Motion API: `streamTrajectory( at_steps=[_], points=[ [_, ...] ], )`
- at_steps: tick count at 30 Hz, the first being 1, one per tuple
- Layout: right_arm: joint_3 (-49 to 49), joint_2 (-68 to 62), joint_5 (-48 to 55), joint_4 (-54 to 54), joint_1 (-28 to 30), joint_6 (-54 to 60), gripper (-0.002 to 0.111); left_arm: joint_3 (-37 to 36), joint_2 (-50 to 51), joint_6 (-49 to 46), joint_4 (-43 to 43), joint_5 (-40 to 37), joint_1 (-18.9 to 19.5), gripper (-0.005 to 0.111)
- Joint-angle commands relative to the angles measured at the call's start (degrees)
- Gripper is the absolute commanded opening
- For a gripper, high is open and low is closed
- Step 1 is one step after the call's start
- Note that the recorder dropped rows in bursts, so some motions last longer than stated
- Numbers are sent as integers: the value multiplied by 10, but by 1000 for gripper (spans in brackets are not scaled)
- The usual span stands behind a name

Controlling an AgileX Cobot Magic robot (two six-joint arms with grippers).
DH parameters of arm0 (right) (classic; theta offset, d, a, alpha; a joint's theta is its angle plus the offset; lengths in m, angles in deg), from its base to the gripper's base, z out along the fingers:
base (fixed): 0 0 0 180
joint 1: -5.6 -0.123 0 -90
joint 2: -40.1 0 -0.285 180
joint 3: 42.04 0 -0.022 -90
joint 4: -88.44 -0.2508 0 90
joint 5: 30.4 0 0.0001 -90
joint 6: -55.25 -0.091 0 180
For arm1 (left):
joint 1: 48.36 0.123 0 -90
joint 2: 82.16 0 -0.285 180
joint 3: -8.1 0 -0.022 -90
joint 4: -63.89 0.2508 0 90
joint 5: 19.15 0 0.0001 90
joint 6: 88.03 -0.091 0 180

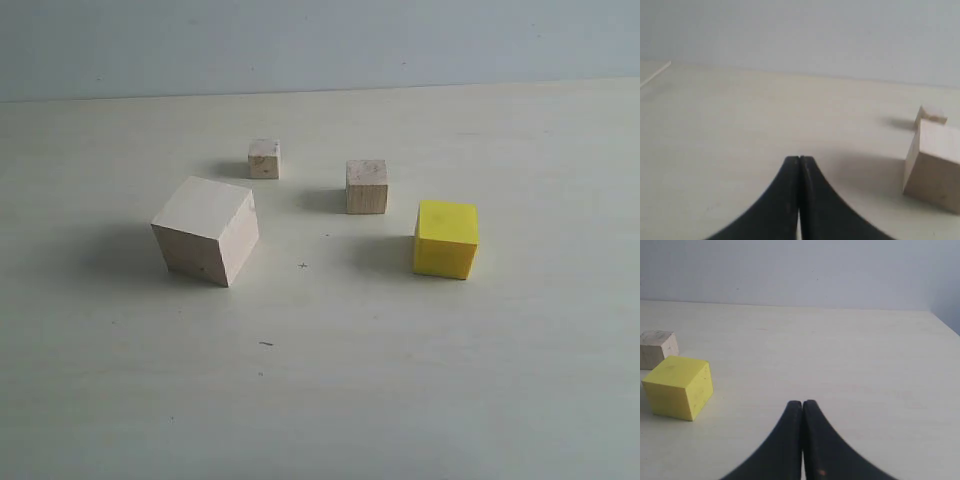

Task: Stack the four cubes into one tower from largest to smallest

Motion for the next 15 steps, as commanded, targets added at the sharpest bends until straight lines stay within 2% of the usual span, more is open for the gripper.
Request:
streamTrajectory(
  at_steps=[1, 4, 15],
  points=[
    [3, 2, -1, 3, 3, 2, 0, 0, -2, 8, -1, 129, 1, 0],
    [3, 2, -1, 3, 3, 2, 0, 0, -2, 8, -1, 160, 1, 0],
    [3, 2, -1, 3, 3, 2, 0, 0, -2, 5, -1, 158, 1, 0]
  ],
)
